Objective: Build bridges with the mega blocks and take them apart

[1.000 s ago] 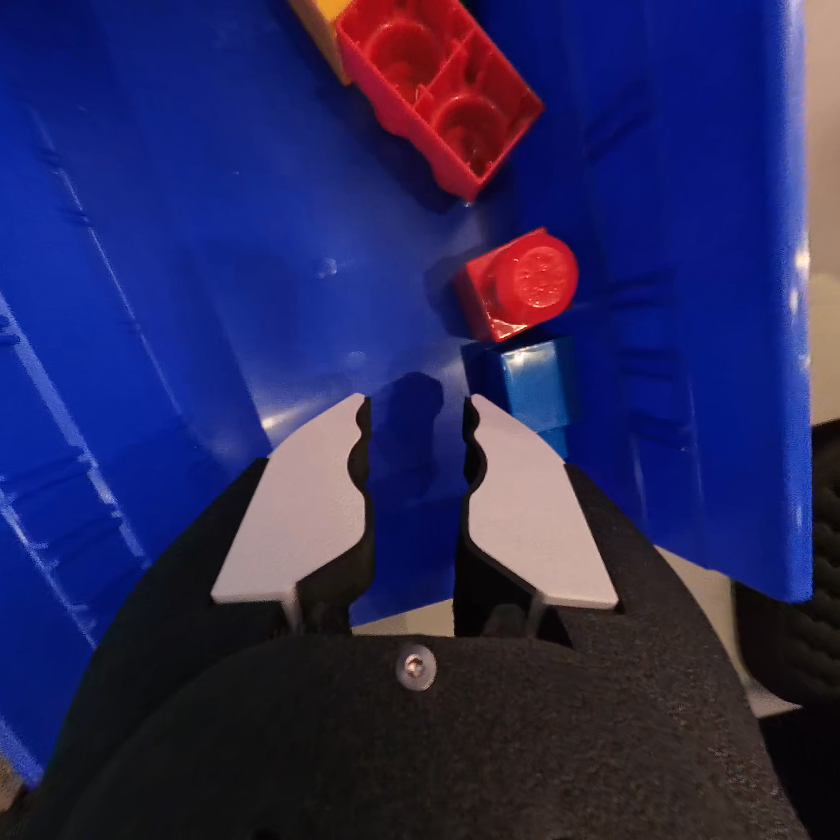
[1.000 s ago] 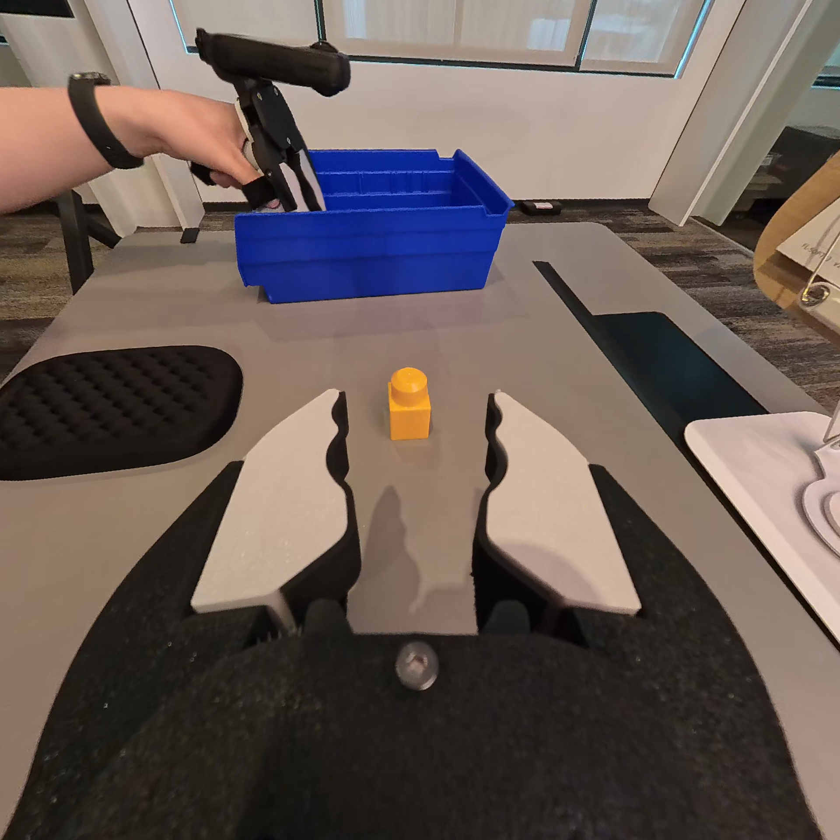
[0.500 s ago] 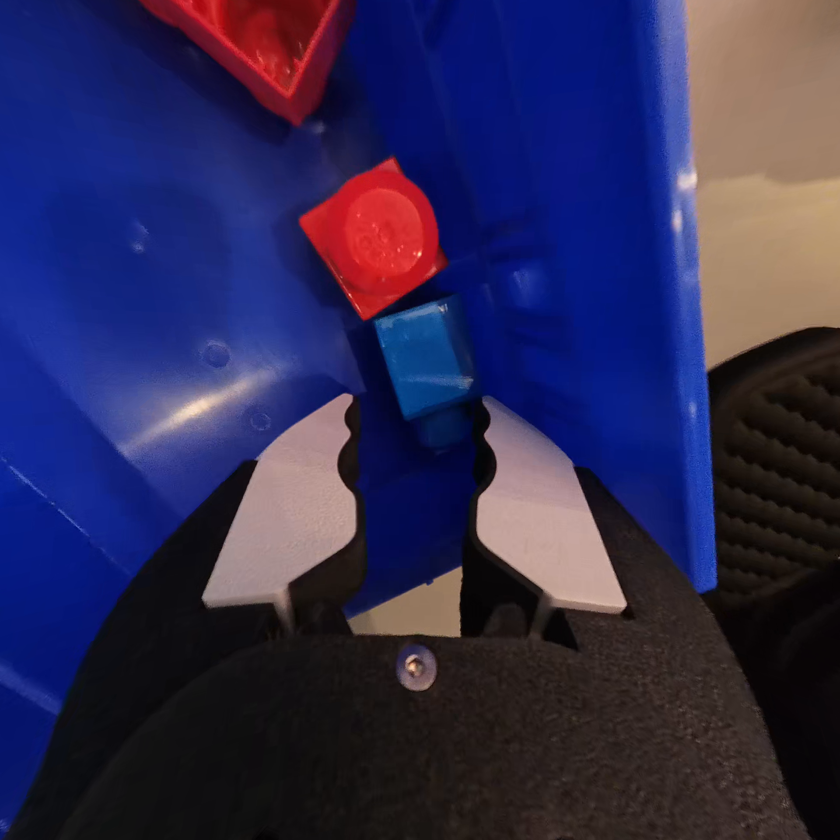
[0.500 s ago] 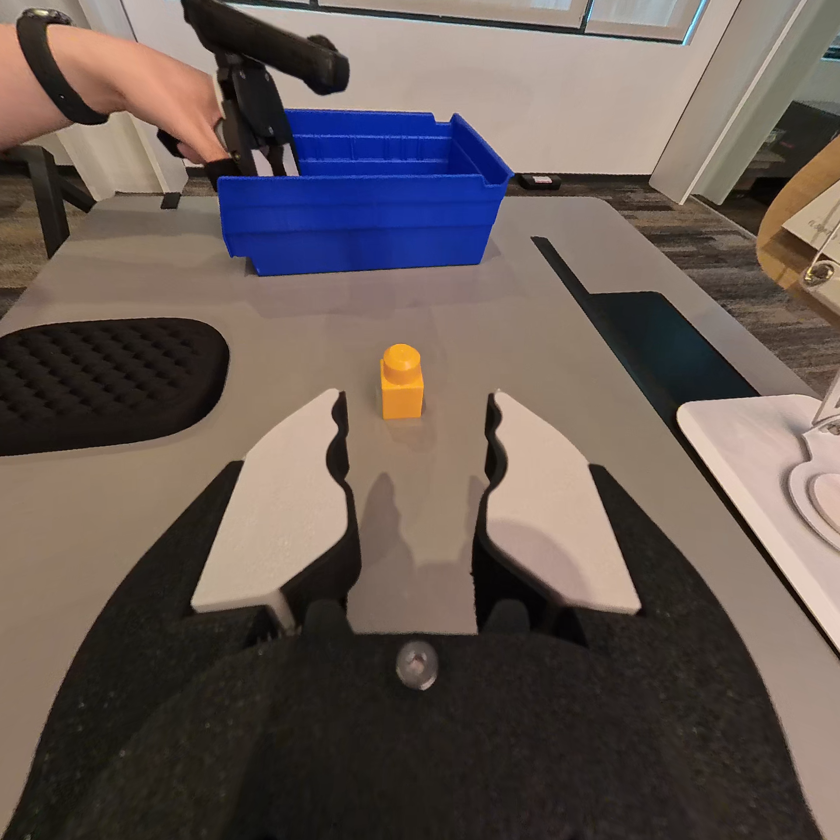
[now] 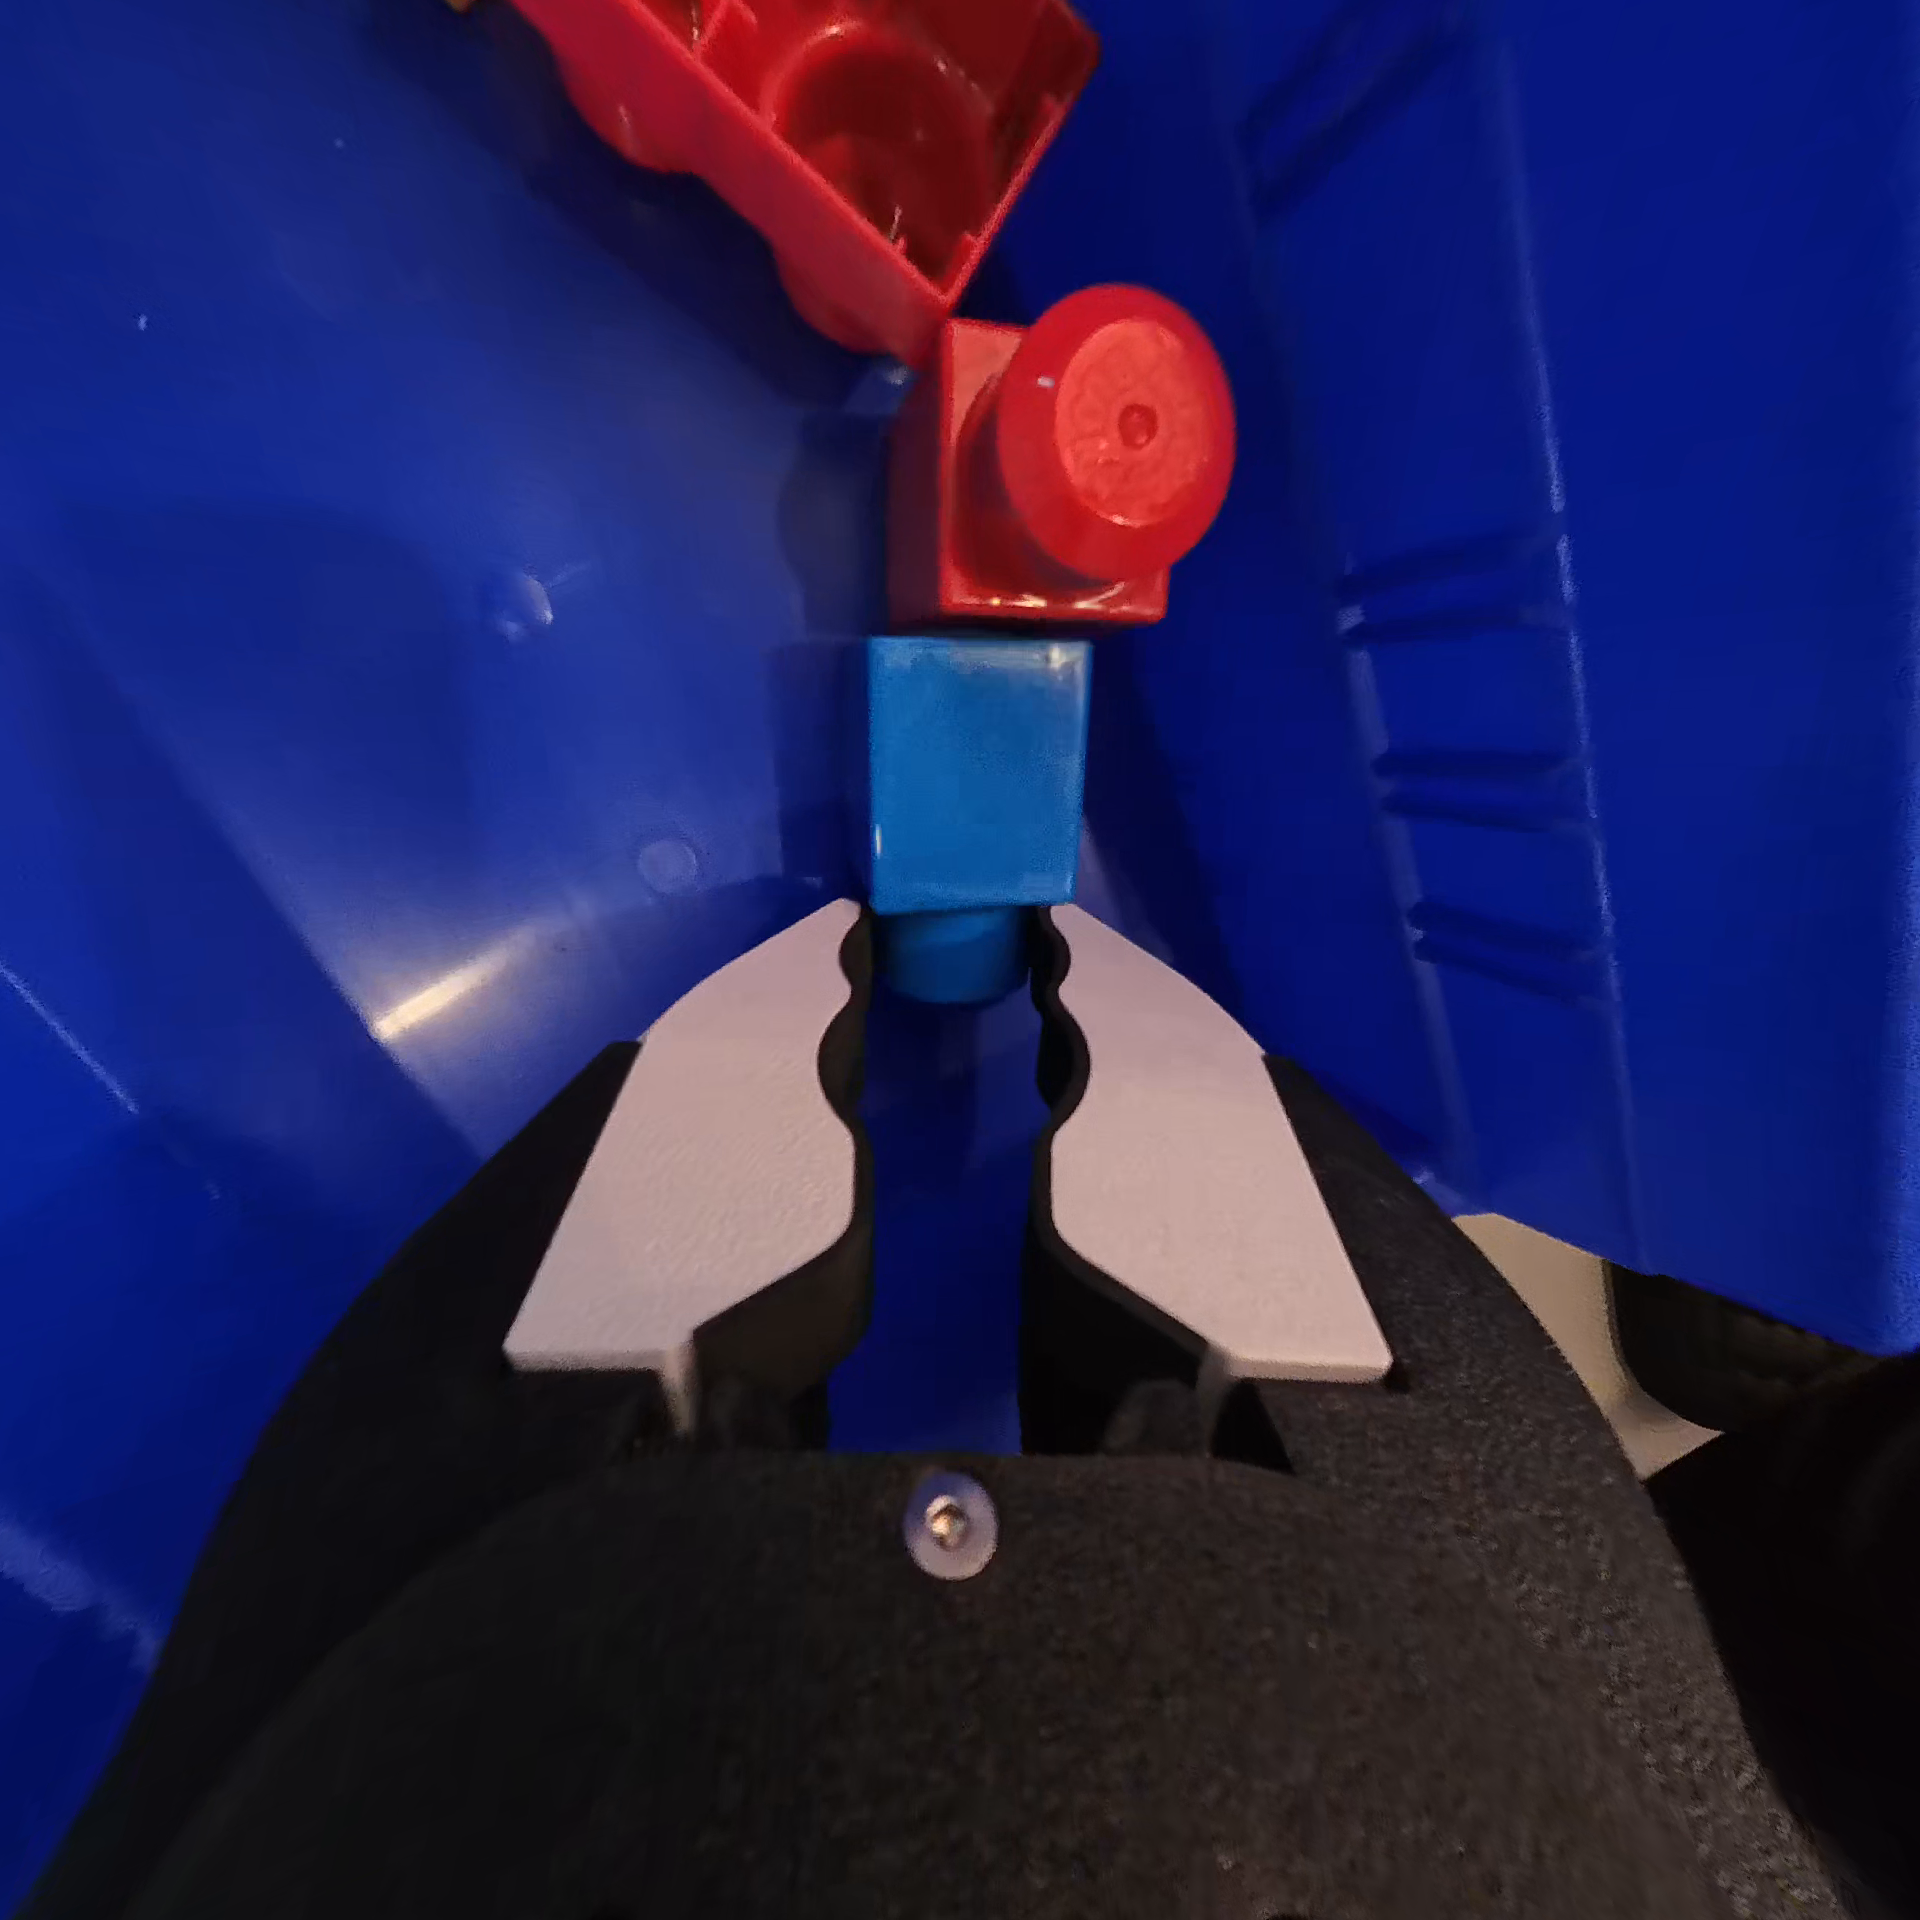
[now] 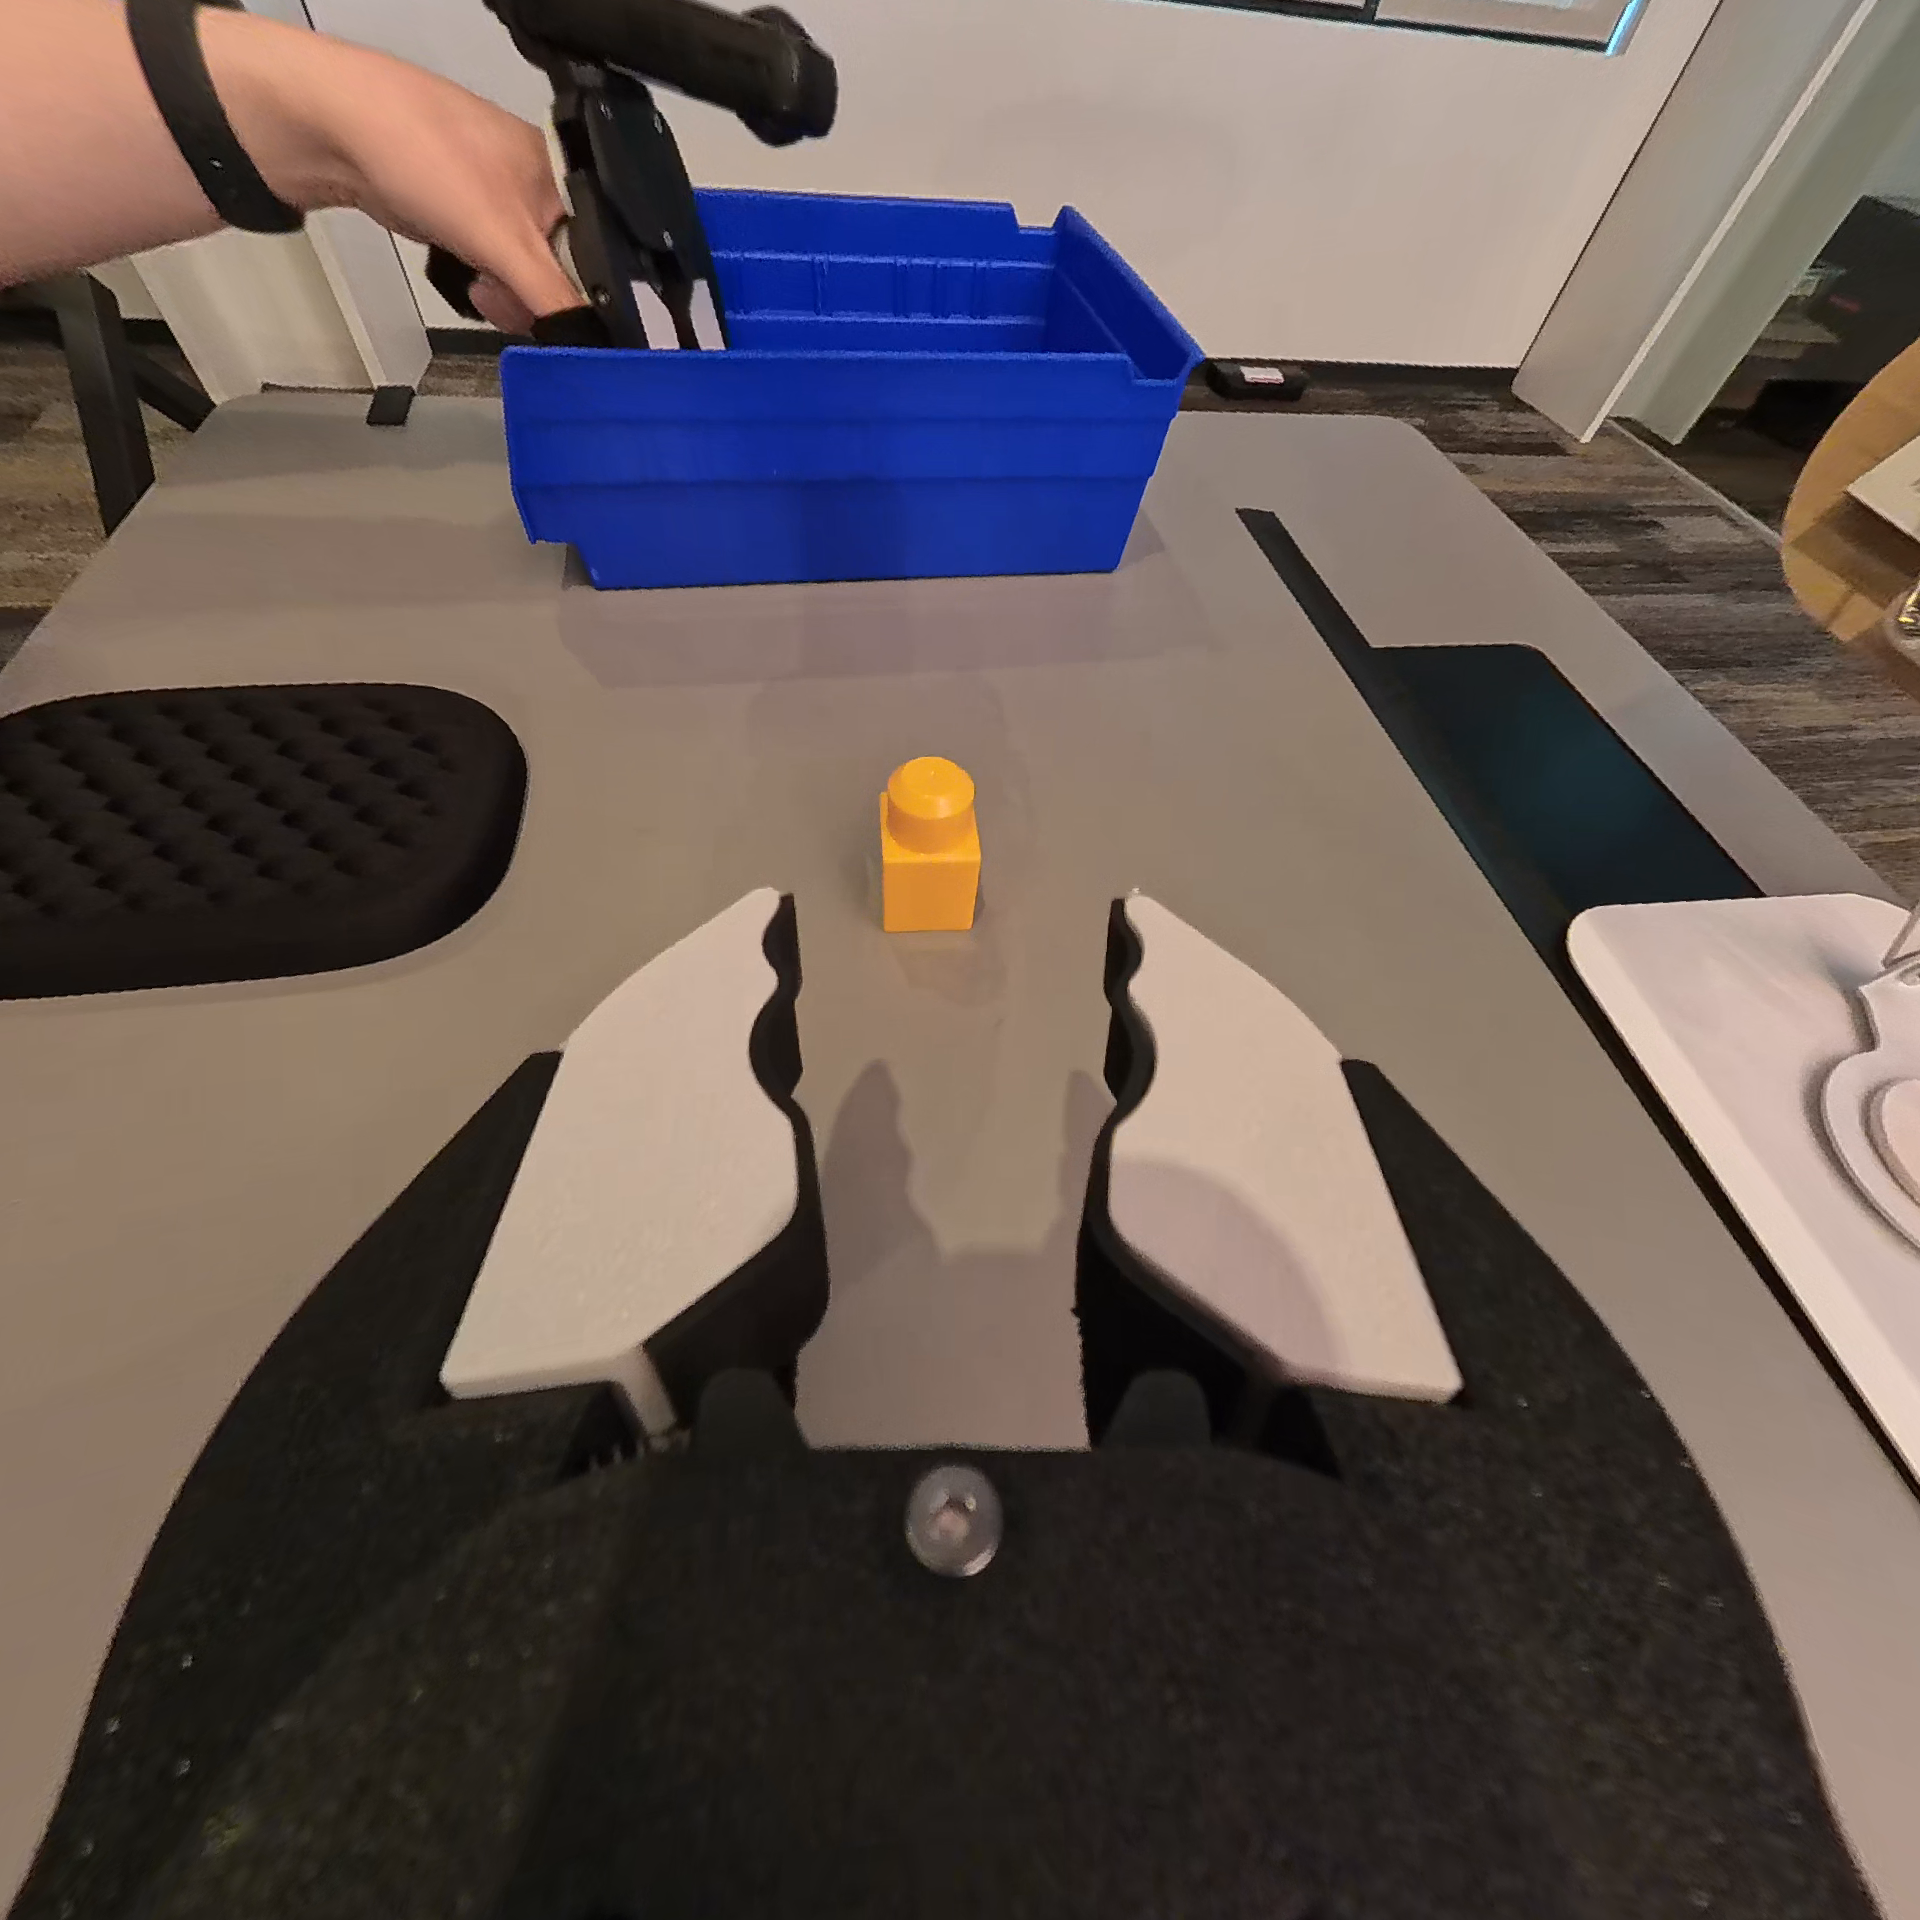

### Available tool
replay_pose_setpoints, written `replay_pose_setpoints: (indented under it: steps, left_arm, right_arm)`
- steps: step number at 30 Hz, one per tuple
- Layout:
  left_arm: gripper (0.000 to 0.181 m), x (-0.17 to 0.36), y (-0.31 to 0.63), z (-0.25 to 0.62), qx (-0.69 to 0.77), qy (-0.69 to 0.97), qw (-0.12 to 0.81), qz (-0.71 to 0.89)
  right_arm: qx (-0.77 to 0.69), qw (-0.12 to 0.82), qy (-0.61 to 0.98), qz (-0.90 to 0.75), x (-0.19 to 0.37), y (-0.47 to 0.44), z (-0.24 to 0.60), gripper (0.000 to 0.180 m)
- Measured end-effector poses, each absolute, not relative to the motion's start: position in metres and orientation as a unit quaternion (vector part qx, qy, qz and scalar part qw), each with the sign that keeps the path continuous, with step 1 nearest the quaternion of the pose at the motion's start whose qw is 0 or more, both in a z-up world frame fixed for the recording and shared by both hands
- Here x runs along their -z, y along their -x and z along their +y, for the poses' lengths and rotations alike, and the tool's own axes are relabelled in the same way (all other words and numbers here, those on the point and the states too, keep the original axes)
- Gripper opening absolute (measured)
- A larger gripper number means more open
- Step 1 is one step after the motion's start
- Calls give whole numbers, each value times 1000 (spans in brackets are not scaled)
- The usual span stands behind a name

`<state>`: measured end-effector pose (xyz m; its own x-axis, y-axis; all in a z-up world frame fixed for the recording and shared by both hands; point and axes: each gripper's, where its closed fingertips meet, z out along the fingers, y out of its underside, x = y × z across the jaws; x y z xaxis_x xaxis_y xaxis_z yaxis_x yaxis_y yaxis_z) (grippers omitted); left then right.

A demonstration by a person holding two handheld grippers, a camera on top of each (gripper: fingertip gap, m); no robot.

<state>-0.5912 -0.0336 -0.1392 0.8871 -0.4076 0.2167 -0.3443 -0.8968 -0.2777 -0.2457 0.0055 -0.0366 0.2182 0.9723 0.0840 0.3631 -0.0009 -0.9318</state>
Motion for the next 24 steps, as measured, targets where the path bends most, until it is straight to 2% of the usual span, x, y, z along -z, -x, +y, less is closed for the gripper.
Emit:
replay_pose_setpoints:
  steps: [9, 16, 24]
  left_arm:
    - [29, 129, 606, -26, 104, 957, 167, 213]
    - [29, 58, 595, -28, 145, 943, 233, 190]
    - [29, -16, 508, -44, 155, 909, 262, 285]
  right_arm:
    - [-317, 454, 629, -545, 45, 243, 6, 56]
    - [-328, 460, 625, -539, 42, 242, 7, 55]
    - [-354, 459, 616, -533, 37, 246, 1, 54]
